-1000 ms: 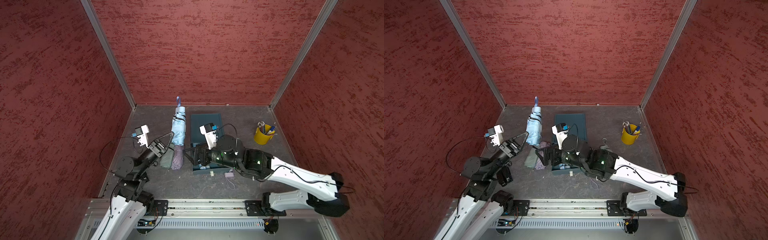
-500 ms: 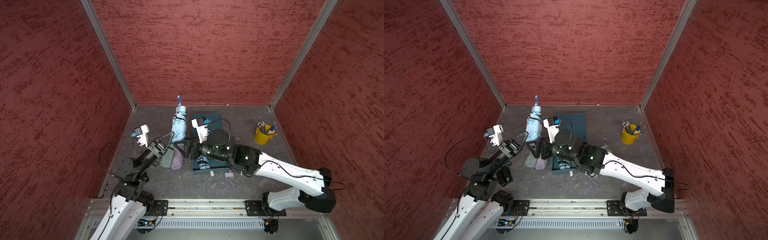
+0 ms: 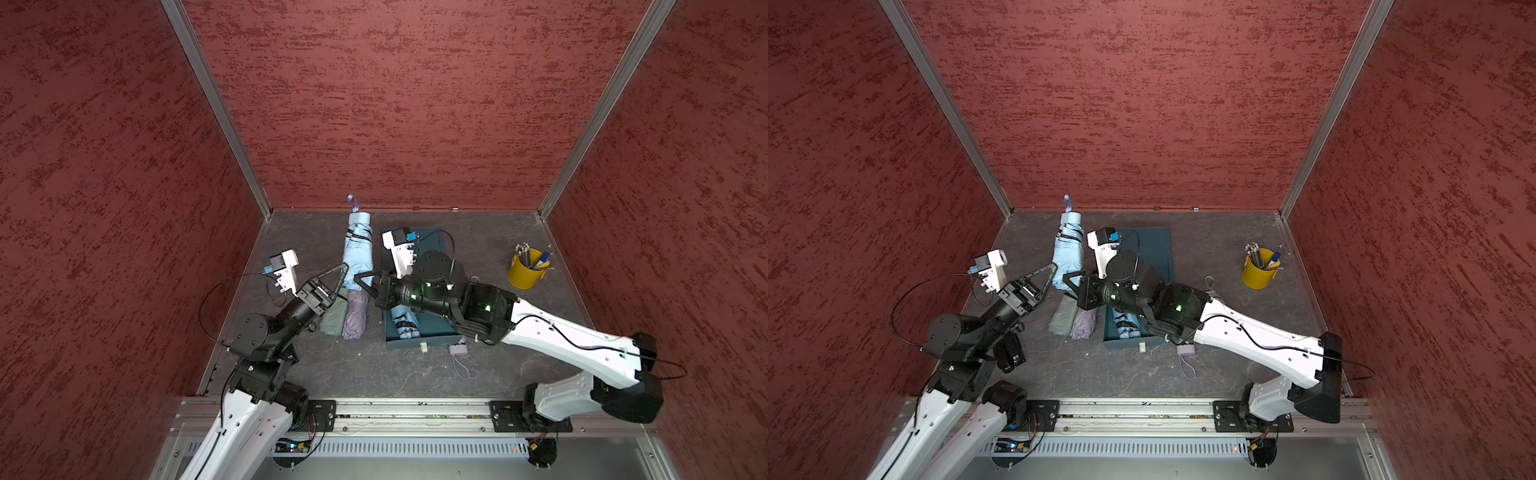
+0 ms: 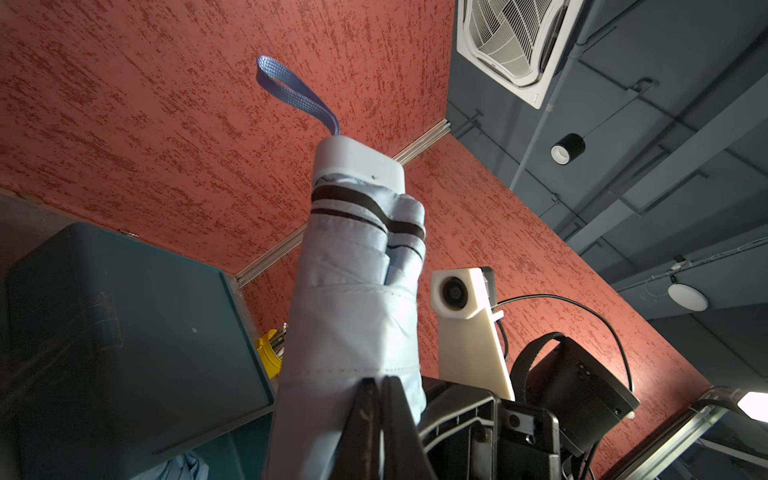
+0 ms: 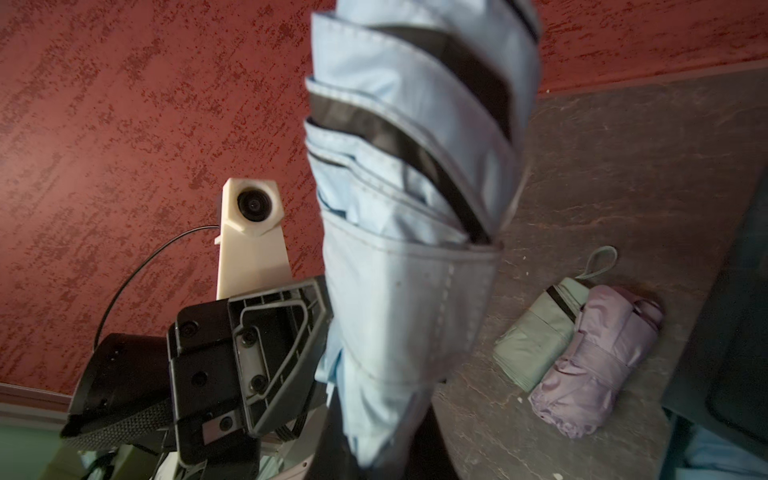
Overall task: Place the umbrella in the drawer by color
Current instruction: Pick up the umbrella from the center of the board, then place the umbrella in the drawer.
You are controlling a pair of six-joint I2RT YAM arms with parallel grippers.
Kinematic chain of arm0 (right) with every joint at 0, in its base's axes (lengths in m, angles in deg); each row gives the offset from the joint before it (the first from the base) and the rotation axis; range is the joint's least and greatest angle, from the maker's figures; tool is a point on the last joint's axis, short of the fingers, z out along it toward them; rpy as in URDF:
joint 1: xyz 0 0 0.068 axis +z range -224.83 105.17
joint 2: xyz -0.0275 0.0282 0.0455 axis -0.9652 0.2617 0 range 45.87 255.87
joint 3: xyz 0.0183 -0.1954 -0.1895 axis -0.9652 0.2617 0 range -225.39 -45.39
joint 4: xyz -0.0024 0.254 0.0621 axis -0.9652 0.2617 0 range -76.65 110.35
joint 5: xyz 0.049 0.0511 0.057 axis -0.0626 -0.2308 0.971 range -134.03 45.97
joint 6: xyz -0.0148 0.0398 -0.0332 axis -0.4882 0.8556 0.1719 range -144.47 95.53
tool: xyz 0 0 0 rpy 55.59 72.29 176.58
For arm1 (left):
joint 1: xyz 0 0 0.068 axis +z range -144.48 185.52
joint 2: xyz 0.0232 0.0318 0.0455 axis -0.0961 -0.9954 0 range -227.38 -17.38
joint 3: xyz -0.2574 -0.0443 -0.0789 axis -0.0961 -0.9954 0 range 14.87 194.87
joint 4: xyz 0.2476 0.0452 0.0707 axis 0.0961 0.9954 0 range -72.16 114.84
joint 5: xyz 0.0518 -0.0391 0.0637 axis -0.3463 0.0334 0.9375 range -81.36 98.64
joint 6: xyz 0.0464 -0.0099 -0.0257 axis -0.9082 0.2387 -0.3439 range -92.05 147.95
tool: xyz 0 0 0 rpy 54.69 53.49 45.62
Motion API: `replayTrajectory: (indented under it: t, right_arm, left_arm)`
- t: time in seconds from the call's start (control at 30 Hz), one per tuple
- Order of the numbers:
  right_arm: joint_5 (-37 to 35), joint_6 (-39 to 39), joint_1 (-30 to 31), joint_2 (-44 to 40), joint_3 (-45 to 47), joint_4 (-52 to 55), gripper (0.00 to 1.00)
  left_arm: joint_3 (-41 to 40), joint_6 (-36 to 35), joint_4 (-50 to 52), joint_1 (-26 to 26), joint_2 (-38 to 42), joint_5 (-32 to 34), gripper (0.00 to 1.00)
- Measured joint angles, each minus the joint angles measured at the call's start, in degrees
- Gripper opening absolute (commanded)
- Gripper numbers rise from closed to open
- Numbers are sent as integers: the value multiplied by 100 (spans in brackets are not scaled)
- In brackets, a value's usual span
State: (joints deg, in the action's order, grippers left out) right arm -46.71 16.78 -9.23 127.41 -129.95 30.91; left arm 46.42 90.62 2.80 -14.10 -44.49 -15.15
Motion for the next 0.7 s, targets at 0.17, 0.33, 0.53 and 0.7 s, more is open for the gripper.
replayTrajectory:
  t: [0.17,0.33,0.53,0.7]
  right_arm:
    - [-87,-42,-52,0,-192,975,0]
    - [-247,-208,-39,-127,-898,2804,0]
    - [-428,-164,-37,-629,-2463,5733,0]
    - [-385,-291,-17,-765,-2796,7090,0]
  left_arm:
    - [138,-260,457,-48,7,26,90]
    - [551,-828,1410,-50,-131,289,88]
    - [1392,-1705,2293,-151,-1185,269,83]
    - [1735,-2433,2896,-966,-1963,527,81]
